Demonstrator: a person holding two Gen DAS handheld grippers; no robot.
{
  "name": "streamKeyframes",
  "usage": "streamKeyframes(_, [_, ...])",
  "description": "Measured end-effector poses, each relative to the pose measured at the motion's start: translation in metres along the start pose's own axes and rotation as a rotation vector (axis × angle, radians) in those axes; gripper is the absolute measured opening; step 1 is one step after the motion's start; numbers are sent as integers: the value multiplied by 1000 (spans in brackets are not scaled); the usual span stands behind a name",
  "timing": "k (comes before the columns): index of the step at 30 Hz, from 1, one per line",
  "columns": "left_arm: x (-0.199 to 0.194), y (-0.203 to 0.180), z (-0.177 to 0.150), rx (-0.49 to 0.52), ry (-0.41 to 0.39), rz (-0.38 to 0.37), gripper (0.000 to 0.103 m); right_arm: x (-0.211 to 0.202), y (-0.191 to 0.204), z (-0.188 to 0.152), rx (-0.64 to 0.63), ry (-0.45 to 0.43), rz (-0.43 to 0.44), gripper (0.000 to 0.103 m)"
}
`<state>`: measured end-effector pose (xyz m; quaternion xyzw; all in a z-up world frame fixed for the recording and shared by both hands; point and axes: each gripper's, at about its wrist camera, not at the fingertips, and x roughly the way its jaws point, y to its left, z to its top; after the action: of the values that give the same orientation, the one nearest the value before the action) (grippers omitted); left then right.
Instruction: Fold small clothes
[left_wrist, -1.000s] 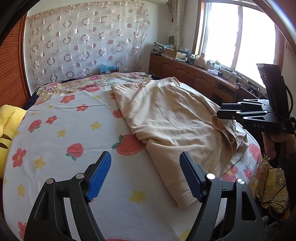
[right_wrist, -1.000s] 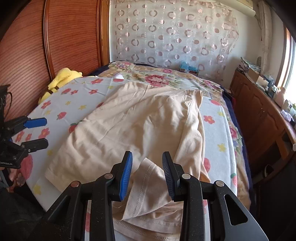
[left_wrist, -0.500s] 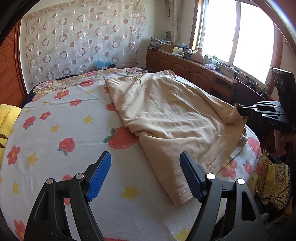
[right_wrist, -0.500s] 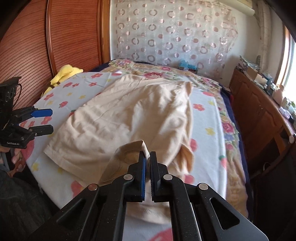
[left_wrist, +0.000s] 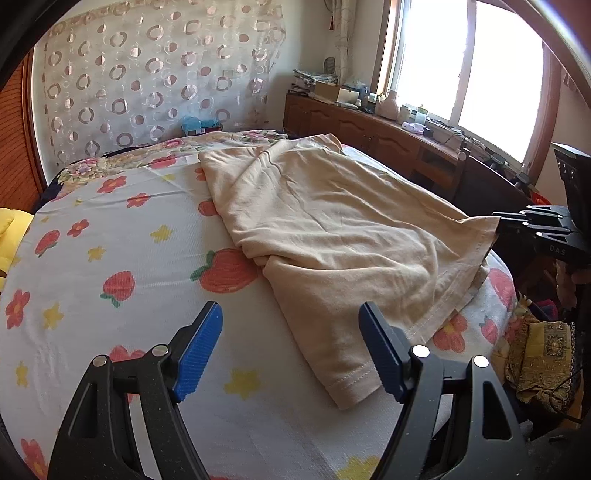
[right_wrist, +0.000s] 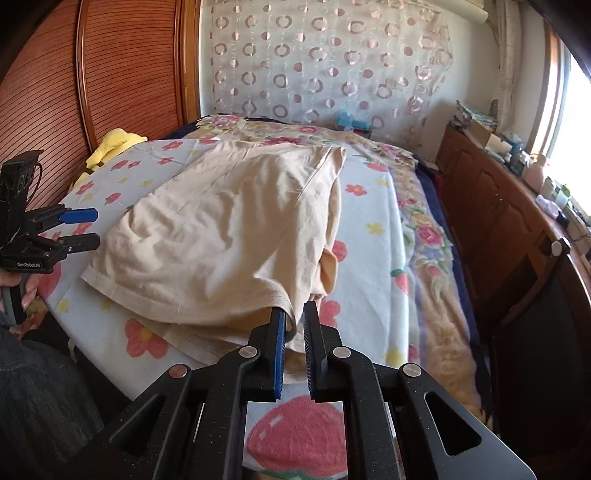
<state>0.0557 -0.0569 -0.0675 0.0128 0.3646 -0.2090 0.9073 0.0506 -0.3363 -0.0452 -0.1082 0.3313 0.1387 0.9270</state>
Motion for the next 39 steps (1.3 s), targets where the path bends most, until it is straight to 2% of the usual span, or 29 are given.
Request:
streamKeyframes(1, [0, -1, 0, 1, -1, -2, 77, -1, 1, -1, -3, -2, -4, 11])
streamKeyframes(5, [1, -2, -1, 5, 4, -22, 64, -1, 1, -3, -1, -19, -17, 18])
streamKeyframes(17, [15, -10, -9, 6, 87, -72, 26, -10, 6, -9, -12, -45, 16, 22])
streamKeyframes(19, [14, -12, -10, 6, 100, -90, 11, -11, 4, -9, -6, -53, 18, 22])
streamKeyframes(20, [11, -12, -10, 2, 101, -103, 6, -11, 3, -9, -1, -60, 18, 22])
streamKeyframes(24, [-11, -22, -7, 26, 73, -122, 5, -4, -3, -10, 35, -70, 12, 29])
streamKeyframes(26, [-18, -27, -6, 45, 69, -101, 5, 6, -6, -12, 50, -55, 13, 30])
streamKeyframes(30, [-13, -27, -8, 49, 92, -68, 5, 22, -9, -13, 74, -42, 33, 33])
streamKeyframes(32, [-9, -24, -8, 39, 98, -54, 5, 29, -12, -12, 89, -41, 31, 39])
streamKeyframes(35, [-4, -20, -9, 37, 109, -27, 14, 42, -17, -12, 111, -20, 27, 45])
streamKeyframes(39, [-2, -19, -10, 33, 114, -13, 20, 58, -23, -16, 109, 34, 14, 46])
